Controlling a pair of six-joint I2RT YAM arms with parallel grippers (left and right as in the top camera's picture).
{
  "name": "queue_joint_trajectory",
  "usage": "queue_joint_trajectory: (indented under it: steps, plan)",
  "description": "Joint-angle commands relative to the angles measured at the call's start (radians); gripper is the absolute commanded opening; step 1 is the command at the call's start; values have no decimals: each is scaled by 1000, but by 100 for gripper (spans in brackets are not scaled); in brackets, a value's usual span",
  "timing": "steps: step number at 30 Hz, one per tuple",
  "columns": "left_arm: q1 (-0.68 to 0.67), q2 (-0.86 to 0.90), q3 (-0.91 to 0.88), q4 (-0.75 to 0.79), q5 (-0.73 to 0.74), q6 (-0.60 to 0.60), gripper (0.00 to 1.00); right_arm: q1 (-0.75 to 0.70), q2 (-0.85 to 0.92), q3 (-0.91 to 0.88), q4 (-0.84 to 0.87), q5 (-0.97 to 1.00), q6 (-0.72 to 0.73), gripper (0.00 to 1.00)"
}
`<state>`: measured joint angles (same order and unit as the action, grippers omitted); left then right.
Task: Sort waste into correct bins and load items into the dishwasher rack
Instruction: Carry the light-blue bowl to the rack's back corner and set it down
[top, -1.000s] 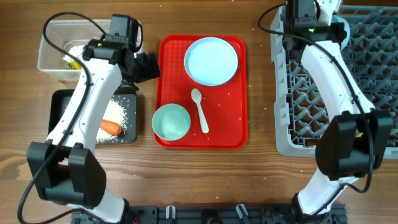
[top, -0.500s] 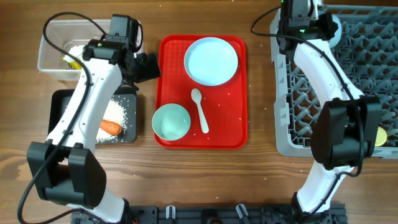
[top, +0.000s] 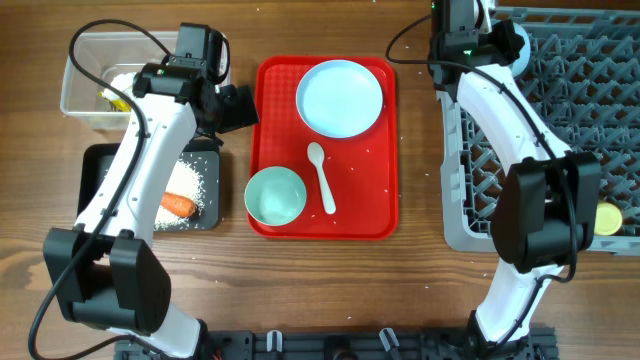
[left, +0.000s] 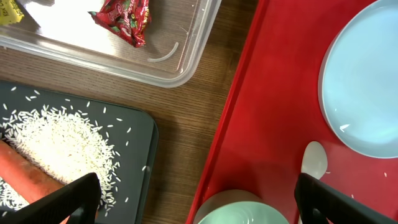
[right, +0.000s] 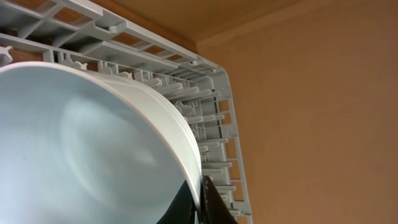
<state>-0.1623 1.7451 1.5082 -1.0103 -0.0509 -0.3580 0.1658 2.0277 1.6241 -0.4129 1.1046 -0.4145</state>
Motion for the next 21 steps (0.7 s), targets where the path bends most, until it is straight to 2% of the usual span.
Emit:
queue_joint_trajectory:
  steps: [1,10,15,16,18,21]
  plan:
    - [2,10,-7,0,5,-2,100,-16,30,4,1,38,-40,4]
    - [2,10,-7,0,5,-2,100,-20,61,4,27,92,-83,4]
    - [2,10,-7,0,5,-2,100,0,61,4,-29,14,-82,5]
    - [2,10,-7,0,5,-2,100,6,61,4,-32,15,-83,12]
    - [2,10,-7,0,5,-2,100,23,61,4,-41,15,-83,37]
    - [2,10,-7,0,5,-2,100,45,61,4,-46,19,-84,61]
